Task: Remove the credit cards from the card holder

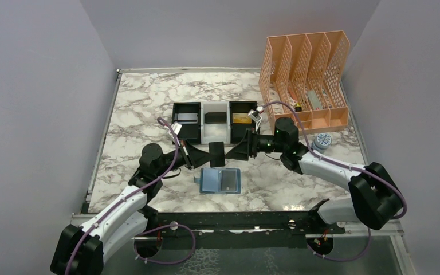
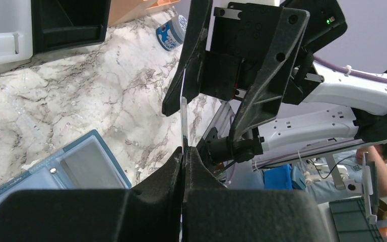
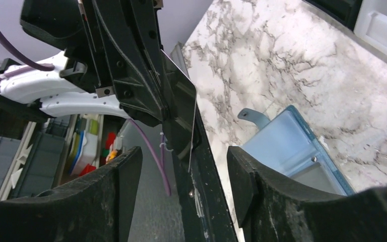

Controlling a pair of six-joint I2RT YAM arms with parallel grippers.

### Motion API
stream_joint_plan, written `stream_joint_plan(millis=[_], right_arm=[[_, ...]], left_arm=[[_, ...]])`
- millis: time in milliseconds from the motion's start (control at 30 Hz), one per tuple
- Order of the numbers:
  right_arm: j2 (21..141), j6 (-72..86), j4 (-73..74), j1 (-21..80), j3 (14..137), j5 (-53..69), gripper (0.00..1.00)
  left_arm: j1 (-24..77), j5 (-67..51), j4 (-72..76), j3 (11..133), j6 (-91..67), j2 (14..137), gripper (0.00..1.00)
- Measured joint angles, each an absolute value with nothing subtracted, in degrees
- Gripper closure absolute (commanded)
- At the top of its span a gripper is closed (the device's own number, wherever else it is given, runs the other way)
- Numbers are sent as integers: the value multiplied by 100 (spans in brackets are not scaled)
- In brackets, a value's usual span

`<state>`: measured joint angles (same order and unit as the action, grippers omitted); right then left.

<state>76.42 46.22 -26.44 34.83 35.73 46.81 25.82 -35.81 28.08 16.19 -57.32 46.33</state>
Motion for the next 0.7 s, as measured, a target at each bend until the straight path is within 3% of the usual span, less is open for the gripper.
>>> stream_joint_plan(millis=[633,700], right_arm=[[8418,5835,-4305,3695,3568,5177,78],[8423,5900,-4379,3710,3568,5183,87]], left_arm=[[2582,-3774,3433,1514,-6108,4652,100],[2582,-3776,3463,1485,-6141,4652,100]])
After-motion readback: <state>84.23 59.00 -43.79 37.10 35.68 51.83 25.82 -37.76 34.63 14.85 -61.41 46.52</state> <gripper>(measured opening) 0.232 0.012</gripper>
